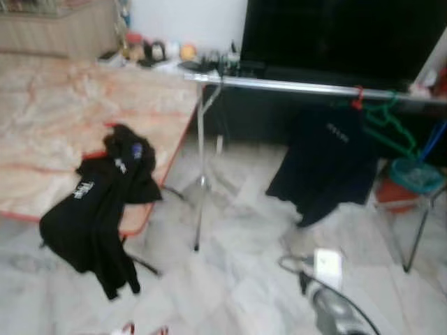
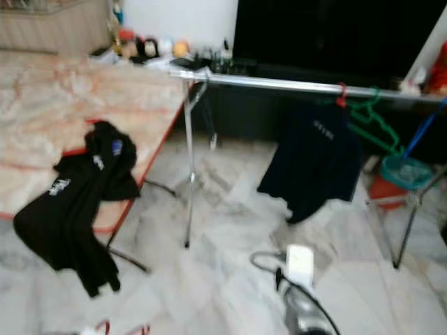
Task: Hang hanger
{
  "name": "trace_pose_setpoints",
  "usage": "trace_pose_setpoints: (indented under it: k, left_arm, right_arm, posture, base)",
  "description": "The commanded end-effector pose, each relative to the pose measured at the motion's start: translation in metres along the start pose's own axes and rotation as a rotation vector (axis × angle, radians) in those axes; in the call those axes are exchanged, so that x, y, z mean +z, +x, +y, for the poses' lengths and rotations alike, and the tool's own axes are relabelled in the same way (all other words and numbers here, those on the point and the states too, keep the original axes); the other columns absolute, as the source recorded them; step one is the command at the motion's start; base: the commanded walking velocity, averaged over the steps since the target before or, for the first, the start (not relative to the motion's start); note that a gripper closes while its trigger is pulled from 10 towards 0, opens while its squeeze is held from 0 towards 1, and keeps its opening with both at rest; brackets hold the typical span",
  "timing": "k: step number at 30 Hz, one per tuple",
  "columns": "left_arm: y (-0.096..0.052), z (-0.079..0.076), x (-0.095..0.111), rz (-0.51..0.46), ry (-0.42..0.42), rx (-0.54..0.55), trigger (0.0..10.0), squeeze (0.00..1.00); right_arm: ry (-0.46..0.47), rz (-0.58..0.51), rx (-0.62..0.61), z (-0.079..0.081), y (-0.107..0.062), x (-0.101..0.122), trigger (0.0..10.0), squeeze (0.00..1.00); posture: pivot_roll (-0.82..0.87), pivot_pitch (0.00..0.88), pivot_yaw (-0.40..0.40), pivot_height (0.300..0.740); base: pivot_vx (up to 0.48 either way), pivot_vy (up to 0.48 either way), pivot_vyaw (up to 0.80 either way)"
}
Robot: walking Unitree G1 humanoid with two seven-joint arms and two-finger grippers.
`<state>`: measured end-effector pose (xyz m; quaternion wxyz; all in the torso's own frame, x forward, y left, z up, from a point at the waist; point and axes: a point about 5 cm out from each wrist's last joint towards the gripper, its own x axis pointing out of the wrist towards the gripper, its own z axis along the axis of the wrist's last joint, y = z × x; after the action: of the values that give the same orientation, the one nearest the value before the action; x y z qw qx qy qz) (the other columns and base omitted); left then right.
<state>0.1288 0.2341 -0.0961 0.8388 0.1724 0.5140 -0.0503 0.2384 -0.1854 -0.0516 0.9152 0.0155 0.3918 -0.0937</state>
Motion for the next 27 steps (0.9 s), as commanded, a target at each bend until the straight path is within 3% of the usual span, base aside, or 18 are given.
trace_pose_setpoints:
  k: [1,10,16,22,26,27]
  left_arm:
    - [0.001,-0.004,0.005,-0.015,0.009,-0.008,10.0,0.0]
    - [0.002,-0.006,0.01,-0.023,0.033,-0.016,10.0,0.0]
    - [0.003,-0.005,0.015,-0.042,0.031,-0.006,10.0,0.0]
    - [0.006,0.002,0.045,-0.142,0.052,0.017,10.0,0.0]
    - [0.003,0.017,0.106,-0.351,0.086,0.032,10.0,0.0]
    - [0.003,0.017,0.106,-0.351,0.086,0.032,10.0,0.0]
  right_arm:
    - [0.003,0.0,-0.038,-0.013,0.0,-0.002,10.0,0.0]
    - [0.073,-0.022,-0.042,-0.015,0.0,-0.002,10.0,0.0]
    - [0.074,-0.034,-0.027,-0.016,0.001,0.001,10.0,0.0]
    - [0.069,-0.069,-0.007,-0.014,0.002,0.008,10.0,0.0]
    - [-0.06,-0.154,0.02,-0.008,0.003,0.03,10.0,0.0]
    - [-0.06,-0.154,0.02,-0.008,0.003,0.03,10.0,0.0]
  posture:
    - [0.11,0.0,-0.023,0.74]
    - [0.1,0.0,-0.018,0.74]
    - [0.11,0.0,-0.02,0.74]
    - [0.11,0.0,-0.023,0.74]
    - [0.11,0.0,-0.018,0.74]
    - [0.11,0.0,-0.018,0.74]
  base:
    - [0.0,-0.48,0.0]
    - [0.0,-0.48,0.0]
    - [0.0,-0.107,-0.61]
    - [0.0,0.0,-0.43]
    - [0.0,0.0,0.0]
    - [0.0,0.0,0.0]
